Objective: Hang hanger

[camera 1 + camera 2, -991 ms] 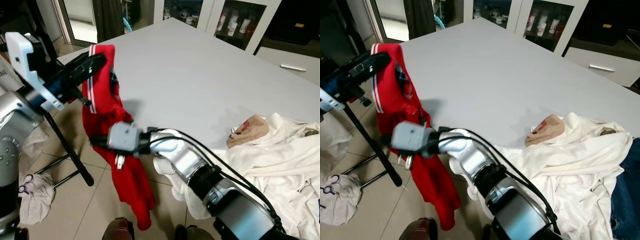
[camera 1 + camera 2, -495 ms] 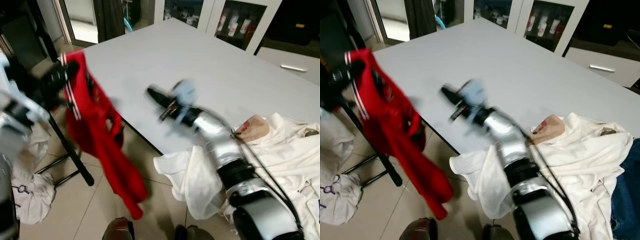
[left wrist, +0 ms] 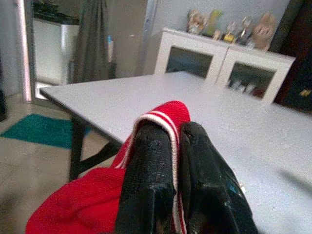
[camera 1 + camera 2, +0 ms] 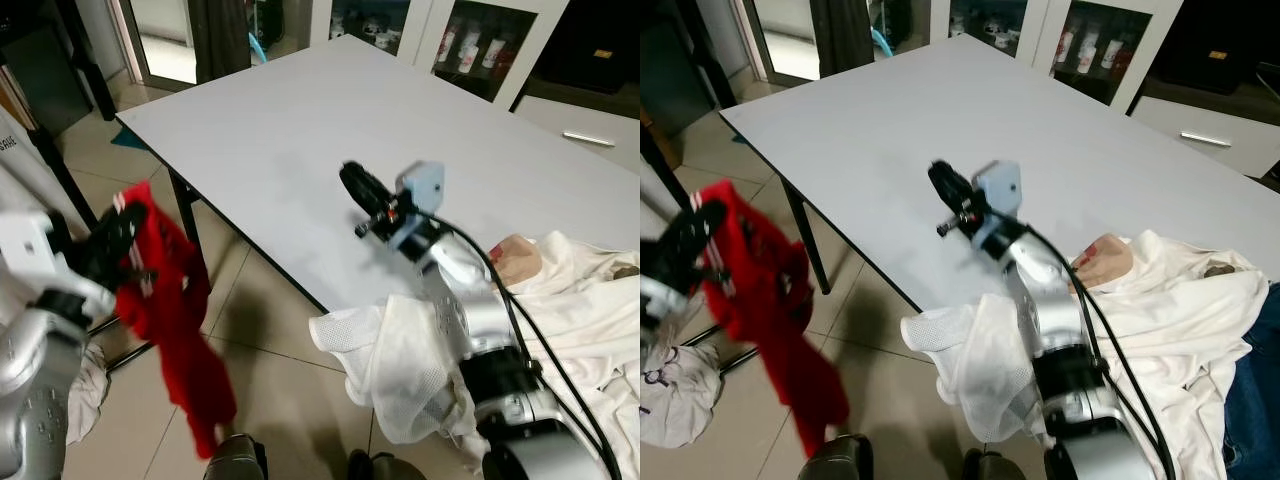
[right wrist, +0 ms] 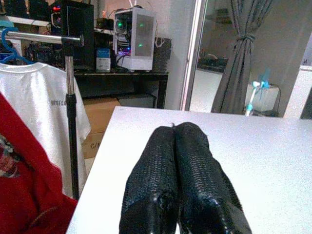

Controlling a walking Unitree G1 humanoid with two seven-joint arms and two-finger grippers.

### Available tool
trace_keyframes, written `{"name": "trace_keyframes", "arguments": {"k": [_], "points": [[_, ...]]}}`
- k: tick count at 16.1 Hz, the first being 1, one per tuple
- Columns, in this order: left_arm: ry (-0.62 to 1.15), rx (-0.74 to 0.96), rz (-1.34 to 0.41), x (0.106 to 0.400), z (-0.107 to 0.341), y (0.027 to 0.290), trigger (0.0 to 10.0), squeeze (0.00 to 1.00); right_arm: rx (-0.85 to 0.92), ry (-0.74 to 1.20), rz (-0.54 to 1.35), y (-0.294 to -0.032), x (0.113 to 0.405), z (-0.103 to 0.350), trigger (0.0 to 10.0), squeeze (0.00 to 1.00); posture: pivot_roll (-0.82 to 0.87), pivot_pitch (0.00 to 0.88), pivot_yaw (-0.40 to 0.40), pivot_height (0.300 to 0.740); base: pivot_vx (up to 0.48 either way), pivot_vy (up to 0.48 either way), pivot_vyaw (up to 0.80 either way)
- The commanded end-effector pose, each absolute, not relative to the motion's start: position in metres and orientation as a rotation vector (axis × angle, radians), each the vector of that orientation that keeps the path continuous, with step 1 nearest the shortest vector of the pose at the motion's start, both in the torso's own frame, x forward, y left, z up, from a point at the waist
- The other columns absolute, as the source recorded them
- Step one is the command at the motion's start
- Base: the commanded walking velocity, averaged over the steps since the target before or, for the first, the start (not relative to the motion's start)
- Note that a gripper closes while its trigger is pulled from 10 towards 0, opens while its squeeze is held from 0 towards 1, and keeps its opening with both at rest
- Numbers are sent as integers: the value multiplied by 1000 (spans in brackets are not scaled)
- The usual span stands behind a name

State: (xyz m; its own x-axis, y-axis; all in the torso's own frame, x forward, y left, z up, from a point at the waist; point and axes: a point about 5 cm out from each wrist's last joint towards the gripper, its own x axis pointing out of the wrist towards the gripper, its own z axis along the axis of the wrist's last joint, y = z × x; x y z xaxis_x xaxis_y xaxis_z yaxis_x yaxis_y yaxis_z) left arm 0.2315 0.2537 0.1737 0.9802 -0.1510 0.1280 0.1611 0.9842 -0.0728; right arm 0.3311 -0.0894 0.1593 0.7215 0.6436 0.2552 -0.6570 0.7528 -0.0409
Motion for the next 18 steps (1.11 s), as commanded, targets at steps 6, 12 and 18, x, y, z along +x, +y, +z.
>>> {"name": "trace_keyframes", "arguments": {"k": [6, 12, 18], "points": [[-198, -10, -181, 223, 166, 237, 10000, 0, 19, -238, 707, -88, 326, 150, 10000, 0, 159, 32, -53, 740, 0, 0, 0], [-219, -23, -112, 212, 152, 230, 10000, 0, 21, -196, 707, -88, 327, 138, 10000, 0, 180, 22, -69, 740, 0, 0, 0], [-236, -50, -56, 207, 149, 229, 10000, 0, 19, -189, 708, -89, 327, 137, 10000, 0, 184, 23, -74, 740, 0, 0, 0]]}}
